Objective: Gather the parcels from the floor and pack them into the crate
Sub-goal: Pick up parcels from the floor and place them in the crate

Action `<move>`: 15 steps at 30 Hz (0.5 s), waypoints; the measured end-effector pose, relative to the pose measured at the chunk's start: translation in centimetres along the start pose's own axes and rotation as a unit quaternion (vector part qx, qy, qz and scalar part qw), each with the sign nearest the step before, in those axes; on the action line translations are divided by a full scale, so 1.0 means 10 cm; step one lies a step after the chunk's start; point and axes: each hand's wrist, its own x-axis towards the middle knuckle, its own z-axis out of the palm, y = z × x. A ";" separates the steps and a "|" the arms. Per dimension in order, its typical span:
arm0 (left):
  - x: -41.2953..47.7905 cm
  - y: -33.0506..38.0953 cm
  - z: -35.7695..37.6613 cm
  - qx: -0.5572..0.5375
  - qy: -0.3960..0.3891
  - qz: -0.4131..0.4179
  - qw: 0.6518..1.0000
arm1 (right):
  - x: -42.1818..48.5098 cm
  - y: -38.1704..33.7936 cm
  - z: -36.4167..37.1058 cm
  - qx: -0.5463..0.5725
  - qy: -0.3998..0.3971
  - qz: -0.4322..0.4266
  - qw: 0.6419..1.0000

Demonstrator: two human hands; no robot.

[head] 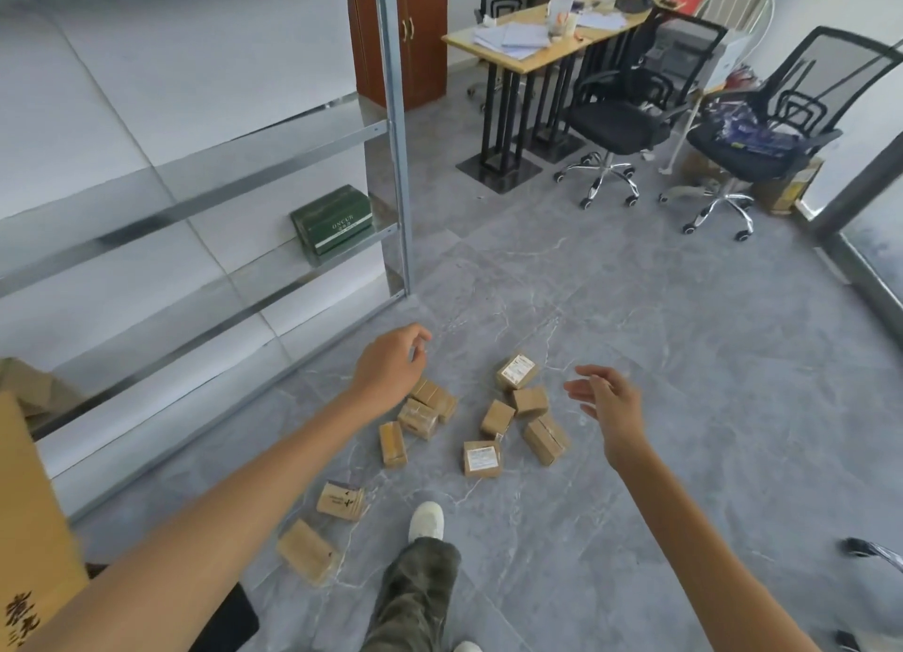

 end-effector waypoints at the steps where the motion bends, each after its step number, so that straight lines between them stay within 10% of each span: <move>1: 0.13 -0.02 0.02 -0.005 -0.004 0.001 1.000 | 0.11 -0.02 0.06 -0.006 0.000 0.004 1.000; 15: 2.00 -0.47 1.07 -0.069 -0.152 -0.046 0.985 | 1.84 0.52 0.59 -0.045 0.092 0.160 0.982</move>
